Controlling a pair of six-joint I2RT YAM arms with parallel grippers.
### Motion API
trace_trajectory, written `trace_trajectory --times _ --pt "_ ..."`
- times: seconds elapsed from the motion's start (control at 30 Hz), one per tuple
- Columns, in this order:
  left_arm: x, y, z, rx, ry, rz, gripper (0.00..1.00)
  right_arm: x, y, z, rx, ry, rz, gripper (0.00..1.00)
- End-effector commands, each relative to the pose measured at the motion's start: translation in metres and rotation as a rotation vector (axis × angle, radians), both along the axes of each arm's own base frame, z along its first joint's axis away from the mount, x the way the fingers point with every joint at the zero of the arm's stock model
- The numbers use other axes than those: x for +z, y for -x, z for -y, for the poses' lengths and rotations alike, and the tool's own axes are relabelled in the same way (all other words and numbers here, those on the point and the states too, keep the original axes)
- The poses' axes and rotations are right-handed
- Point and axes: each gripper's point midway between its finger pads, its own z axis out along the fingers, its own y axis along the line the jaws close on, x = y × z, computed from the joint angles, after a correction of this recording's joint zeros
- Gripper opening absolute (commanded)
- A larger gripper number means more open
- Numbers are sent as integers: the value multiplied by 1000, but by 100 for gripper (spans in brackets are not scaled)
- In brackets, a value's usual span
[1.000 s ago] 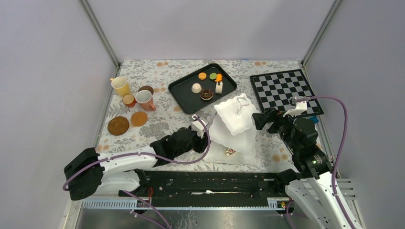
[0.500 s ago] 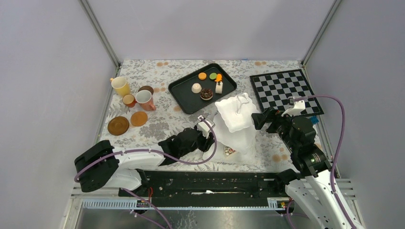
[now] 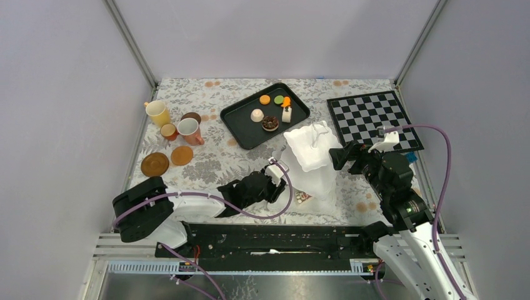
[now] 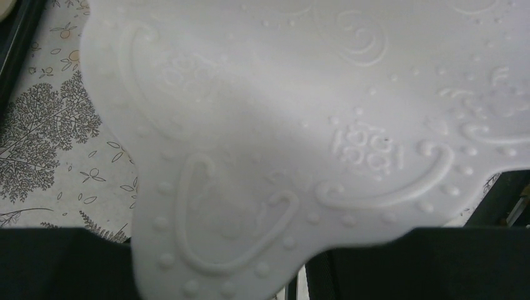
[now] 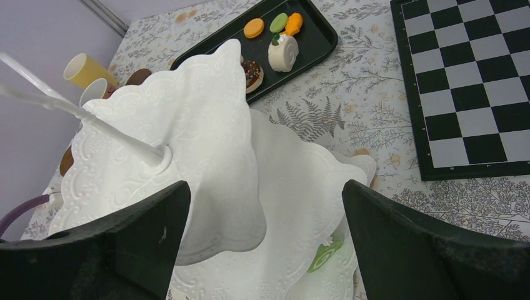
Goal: Serve the afternoon tea
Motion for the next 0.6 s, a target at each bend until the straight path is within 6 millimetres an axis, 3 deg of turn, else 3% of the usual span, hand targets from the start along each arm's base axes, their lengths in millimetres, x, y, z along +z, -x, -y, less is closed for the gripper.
trace_trajectory --times 0.0,0.27,0.57 --pt "40 -16 21 30 106 81 40 21 -3 -2 8 -14 72 98" --pt "40 -15 21 28 103 75 57 23 -3 -3 11 -22 74 98" --pt "44 -10 13 30 102 64 55 26 -2 -4 13 -30 77 98"
